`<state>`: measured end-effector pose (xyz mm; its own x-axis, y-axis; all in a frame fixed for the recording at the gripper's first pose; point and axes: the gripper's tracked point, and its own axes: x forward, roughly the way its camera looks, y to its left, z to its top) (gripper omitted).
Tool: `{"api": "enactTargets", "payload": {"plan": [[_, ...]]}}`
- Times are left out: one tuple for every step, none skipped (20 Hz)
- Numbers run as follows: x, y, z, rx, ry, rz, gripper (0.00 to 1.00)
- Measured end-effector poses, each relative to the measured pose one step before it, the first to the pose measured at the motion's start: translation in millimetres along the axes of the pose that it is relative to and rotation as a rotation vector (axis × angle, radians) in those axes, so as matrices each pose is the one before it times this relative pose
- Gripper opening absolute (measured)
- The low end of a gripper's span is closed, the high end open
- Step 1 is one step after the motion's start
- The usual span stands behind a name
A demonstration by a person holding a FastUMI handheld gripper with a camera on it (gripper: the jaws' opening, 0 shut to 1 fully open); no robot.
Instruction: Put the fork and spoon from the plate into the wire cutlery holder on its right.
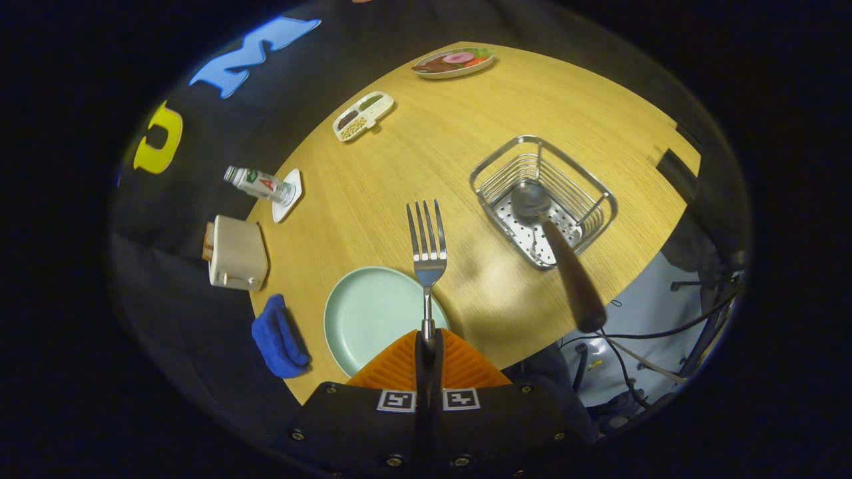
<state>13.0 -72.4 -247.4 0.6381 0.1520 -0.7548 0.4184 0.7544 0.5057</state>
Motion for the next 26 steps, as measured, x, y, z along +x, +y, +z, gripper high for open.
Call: {"api": "enactTargets", "payload": {"plan": [[-2.71, -5.52, 5.55, 0.02729, -0.01578, -0.00468, 0.01], [-2.14, -4.99, 4.60, 0.02330, -0.01294, -0.00364, 0.01], [-2.56, -4.77, 3.30, 0.02096, -0.00973, -0.00277, 0.00], [-1.74, -4.05, 3.22, 0.01888, -0.00805, -0.00289, 0.00], [-2.02, -3.81, 3.97, 0.01749, -0.00915, -0.00342, 0.00], [-2.08, -4.11, 3.53, 0.01340, -0.00904, -0.00561, 0.00], [-0.46, -2.83, 2.96, 0.01069, -0.00753, -0.00368, 0.00], [-1.34, -2.93, 2.71, 0.01152, -0.00477, -0.00369, 0.00], [-1.14, -2.30, 1.79, 0.00735, -0.00162, -0.00110, 0.00], [-0.38, -2.28, 1.13, 0.00401, 0.00135, -0.00302, 0.00], [0.34, -2.69, 0.04, 0.00272, 0.00510, -0.00497, 0.01], [-0.45, -1.00, 0.22, 0.00268, 0.00578, -0.00112, 0.00], [-0.62, -1.19, 0.88, 0.00136, 0.00437, -0.00167, 0.01], [0.22, -0.58, 0.27, -0.00190, 0.00618, -0.00328, 0.01], [1.46, 0.20, 0.33, -0.00154, 0.00665, -0.00244, 0.01], [0.81, 0.50, -0.08, -0.00155, 0.00991, 0.00162, 0.01], [0.18, 1.59, -0.55, -0.00099, 0.01270, 0.00338, 0.01], [0.64, 1.04, -1.01, -0.00090, 0.01839, 0.00138, 0.01], [-0.42, 0.64, -2.45, -0.00128, 0.01704, 0.00166, 0.00], [-0.75, 1.65, 1.60, 0.00008, 0.00732, 0.00514, 0.01], [0.16, 0.76, 1.11, 0.00054, 0.00444, 0.00251, 0.01], [-0.13, 0.08, 1.78, 0.00304, 0.00167, -0.00069, 0.01], [0.51, -0.10, 2.52, 0.00550, 0.00050, -0.00301, 0.01], [-1.02, -0.11, 2.43, 0.00875, 0.00204, -0.00161, 0.01], [-0.42, -0.65, 0.19, 0.00675, 0.00584, -0.00154, 0.01], [-0.16, -0.93, -0.25, 0.00384, 0.01238, -0.00231, 0.01]]}}
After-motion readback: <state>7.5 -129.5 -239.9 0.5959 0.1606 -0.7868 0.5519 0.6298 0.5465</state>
